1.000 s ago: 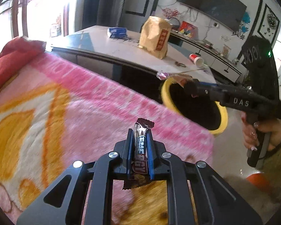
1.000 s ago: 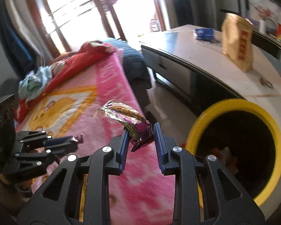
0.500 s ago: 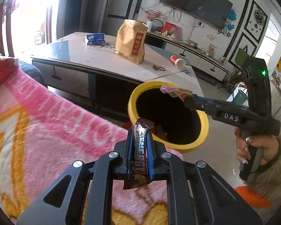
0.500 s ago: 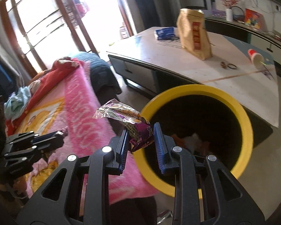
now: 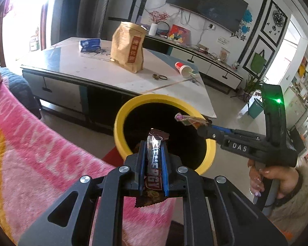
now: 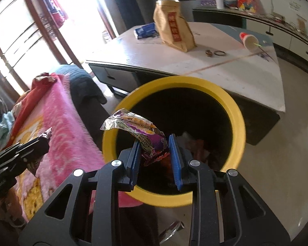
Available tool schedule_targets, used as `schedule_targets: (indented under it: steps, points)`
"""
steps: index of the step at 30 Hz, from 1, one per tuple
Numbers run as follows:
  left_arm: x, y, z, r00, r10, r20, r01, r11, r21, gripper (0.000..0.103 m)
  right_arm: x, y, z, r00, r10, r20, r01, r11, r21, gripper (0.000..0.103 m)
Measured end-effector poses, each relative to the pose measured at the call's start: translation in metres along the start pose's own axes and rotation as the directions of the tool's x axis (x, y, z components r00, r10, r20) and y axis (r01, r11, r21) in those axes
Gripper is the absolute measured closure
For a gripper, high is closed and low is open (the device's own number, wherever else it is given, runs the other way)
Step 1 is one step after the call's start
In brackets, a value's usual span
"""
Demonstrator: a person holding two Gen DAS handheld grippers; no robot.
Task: Collect trash
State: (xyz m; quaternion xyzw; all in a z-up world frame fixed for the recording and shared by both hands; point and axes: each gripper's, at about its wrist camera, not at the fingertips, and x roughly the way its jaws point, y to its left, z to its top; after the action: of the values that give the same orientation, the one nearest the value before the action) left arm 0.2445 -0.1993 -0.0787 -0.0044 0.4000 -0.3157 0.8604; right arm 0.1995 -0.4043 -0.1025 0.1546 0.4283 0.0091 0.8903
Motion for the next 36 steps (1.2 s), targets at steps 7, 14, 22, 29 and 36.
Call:
schedule_targets:
  steps: [7, 14, 22, 29, 36]
  points:
    - [0.032, -0.016, 0.015, 1.000, -0.014, -0.021, 0.014, 1.000, 0.012, 0.089, 0.005, -0.016, -0.002, 1.000, -0.030, -0.002, 0.030, 0.998, 0.050, 0.079]
    - [0.058, -0.028, 0.029, 0.999, -0.015, -0.036, 0.017, 0.999, 0.029, 0.063, -0.001, -0.030, -0.005, 0.998, -0.061, 0.020, 0.059, 0.994, 0.095, 0.059]
    - [0.042, -0.021, 0.021, 1.000, -0.002, -0.018, 0.002, 1.000, 0.003, 0.029, -0.055, -0.036, -0.009, 0.970, -0.127, 0.206, 0.097, 0.984, 0.150, 0.031]
    - [-0.001, -0.009, 0.005, 0.998, 0.046, 0.049, -0.044, 0.998, -0.034, 0.008, -0.093, 0.000, -0.010, 0.937, -0.122, 0.328, 0.107, 0.992, 0.064, 0.011]
    - [-0.055, 0.003, -0.020, 0.981, 0.139, 0.136, -0.131, 0.989, -0.069, 0.007, -0.094, 0.048, -0.029, 0.952, -0.050, 0.301, 0.066, 0.997, -0.041, 0.011]
